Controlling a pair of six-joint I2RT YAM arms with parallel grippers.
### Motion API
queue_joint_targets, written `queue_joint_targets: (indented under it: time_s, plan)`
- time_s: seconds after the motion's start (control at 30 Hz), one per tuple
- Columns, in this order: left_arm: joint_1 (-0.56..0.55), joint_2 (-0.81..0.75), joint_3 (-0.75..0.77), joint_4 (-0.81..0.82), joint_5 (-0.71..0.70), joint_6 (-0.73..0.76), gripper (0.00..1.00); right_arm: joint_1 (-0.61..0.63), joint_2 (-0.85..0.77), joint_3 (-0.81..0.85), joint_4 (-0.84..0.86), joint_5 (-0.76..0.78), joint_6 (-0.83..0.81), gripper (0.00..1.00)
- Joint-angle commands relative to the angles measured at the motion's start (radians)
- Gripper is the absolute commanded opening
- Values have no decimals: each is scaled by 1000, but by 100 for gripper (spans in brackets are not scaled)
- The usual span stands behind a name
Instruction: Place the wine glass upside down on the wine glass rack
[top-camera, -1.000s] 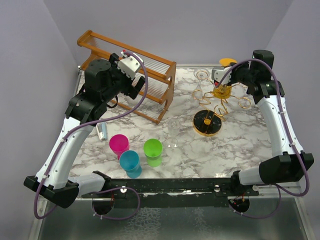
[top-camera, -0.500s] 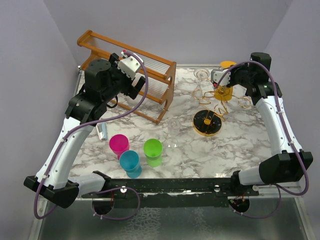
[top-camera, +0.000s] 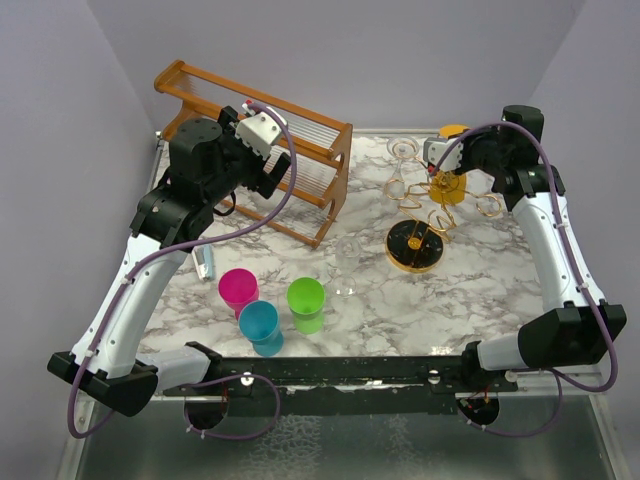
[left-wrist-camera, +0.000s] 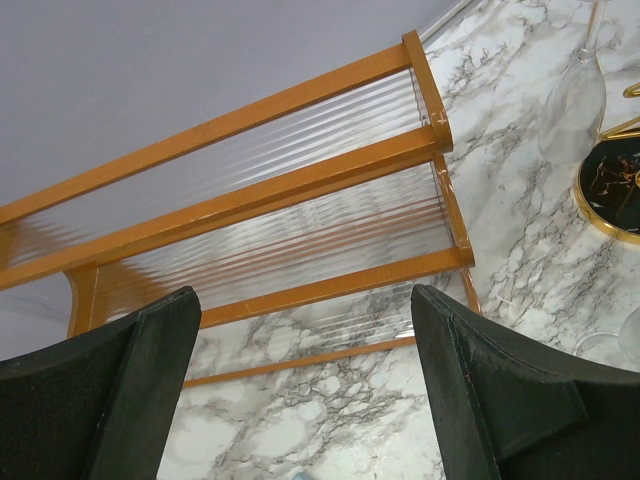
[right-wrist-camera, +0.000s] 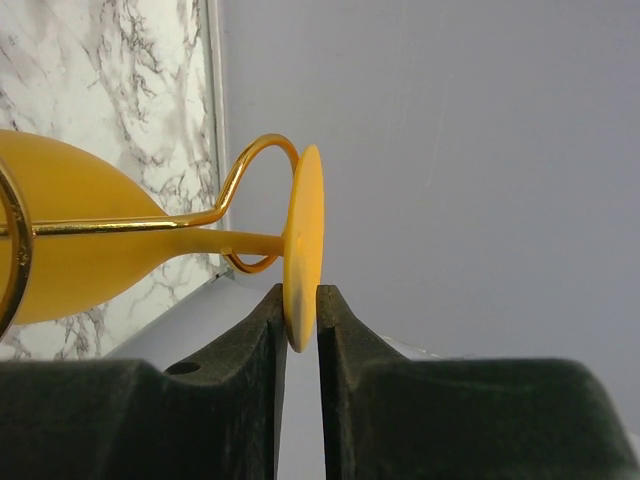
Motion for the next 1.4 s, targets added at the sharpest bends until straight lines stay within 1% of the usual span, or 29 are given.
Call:
queue_joint_targets:
  time_s: [0.0,0.13,0.43,0.6,0.77,0.9,1.17,1.37]
  plan:
    - [3,-28,0,11,11,9,89,-1,-28,-10,12,23,27,18]
    - [3,-29,-3,12,14,9,89,-1,-33,-9,10,15,46,21]
    - [2,-34,-4,9,20,10,89,-1,-32,4,1,11,82,29]
    - [3,-37,-4,8,20,11,89,-1,-31,11,-7,6,96,37]
    - [3,-36,-5,9,22,13,89,-1,-24,31,-32,-6,126,41]
    - [3,-36,-7,8,23,14,89,-1,-24,36,-41,-6,145,47]
    - [2,-34,-8,9,26,14,89,-1,-2,79,-48,-5,232,52]
    - [3,-34,-13,9,27,16,89,-1,10,109,-50,-20,294,53]
